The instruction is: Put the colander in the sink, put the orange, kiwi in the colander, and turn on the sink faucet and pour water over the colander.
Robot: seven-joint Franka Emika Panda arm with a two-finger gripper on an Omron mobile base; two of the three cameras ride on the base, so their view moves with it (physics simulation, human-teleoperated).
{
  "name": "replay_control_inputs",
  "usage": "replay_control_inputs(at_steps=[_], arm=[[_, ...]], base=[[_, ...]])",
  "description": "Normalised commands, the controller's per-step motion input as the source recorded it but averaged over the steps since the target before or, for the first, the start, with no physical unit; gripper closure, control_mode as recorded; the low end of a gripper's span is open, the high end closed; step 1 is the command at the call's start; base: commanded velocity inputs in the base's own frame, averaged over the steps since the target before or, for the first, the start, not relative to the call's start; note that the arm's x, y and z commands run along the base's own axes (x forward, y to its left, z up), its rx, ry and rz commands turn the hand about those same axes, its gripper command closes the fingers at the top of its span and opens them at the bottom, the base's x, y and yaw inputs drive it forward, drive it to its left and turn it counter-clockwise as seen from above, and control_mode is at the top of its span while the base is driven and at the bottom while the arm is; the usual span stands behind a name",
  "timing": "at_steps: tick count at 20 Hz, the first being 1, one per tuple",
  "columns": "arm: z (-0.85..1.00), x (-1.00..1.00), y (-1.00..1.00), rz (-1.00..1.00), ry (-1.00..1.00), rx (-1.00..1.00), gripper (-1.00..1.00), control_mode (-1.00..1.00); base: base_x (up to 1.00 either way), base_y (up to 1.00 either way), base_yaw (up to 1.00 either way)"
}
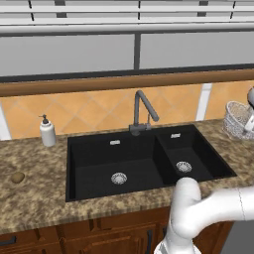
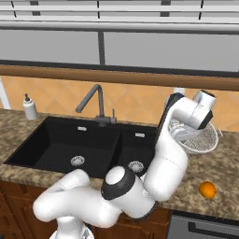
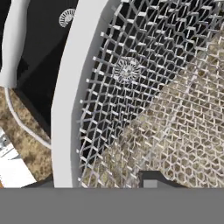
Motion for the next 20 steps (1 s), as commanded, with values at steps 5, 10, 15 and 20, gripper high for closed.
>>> replay_control_inputs(at_steps=[5,10,15,20], arm=[[0.00,-1.00,0.76,-0.02,-0.46,0.06,1.00,-1.00],[0.43,-0.99,1.00,0.00,-0.40,0.00,1.00,-1.00],[0.76,-0.50,1.00,-0.04,-0.02,-0.10,1.00,-1.00],[0.77,-0.35,0.98,-0.03,0.31,-0.25,1.00,-1.00]], base=[[0.00,0.00,0.00],[0.00,0.00,0.00],[0.00,0.00,0.00],[0.00,0.00,0.00]])
